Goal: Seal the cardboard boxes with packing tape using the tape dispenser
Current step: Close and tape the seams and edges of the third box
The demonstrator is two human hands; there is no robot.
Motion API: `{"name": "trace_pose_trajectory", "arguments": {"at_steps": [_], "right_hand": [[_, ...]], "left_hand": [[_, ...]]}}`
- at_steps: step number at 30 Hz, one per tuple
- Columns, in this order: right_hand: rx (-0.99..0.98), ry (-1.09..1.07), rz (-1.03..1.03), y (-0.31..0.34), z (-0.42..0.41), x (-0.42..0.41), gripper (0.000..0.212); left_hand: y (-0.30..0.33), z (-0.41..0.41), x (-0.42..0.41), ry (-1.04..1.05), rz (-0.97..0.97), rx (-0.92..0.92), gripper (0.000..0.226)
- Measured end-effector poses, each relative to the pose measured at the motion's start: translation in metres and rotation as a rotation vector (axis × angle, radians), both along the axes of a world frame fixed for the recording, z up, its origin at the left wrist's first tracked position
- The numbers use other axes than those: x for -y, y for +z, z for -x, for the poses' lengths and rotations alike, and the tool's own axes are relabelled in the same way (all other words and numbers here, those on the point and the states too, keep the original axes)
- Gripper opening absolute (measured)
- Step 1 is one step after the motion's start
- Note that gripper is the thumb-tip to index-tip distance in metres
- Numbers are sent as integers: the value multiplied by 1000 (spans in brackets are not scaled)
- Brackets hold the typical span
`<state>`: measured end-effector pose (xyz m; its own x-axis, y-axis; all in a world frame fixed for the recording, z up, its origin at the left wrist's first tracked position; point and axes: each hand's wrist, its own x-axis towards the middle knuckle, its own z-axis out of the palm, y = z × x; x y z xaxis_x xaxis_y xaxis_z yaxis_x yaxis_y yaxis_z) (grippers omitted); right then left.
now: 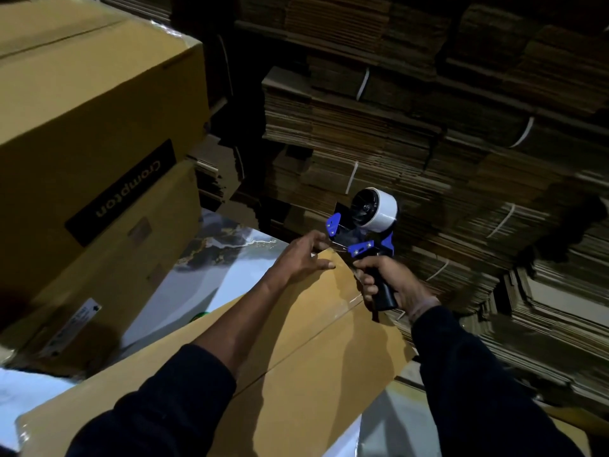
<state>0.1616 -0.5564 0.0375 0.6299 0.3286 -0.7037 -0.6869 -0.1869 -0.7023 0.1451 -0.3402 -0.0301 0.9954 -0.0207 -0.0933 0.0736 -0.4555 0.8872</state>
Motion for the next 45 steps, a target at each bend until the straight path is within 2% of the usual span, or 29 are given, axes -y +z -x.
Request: {"name": "trace_pose_trajectory", "arguments": {"at_steps": [7, 13, 18, 25, 30, 35, 45], "right_hand": [[-22, 27, 4, -4, 1, 9, 26], [-109, 54, -15, -3, 5, 17, 17], [-145, 99, 79, 0, 4, 23, 24], [54, 111, 357, 9, 11, 16, 20], [167, 6, 347, 4, 24, 13, 3], [172, 40, 357, 3, 25, 18, 8], [171, 25, 342, -7, 35, 35, 14]], "left_hand": [[-2, 3, -1, -56, -160, 53, 53], [-5, 8, 1, -75, -266, 82, 75], [-4, 9, 6, -67, -255, 71, 79], [0, 4, 30, 58, -336, 37, 45], [-8, 21, 42, 221, -450, 248, 22], [-6, 26, 45, 258, -501, 283, 15], [-9, 31, 50, 275, -561, 351, 20]]}}
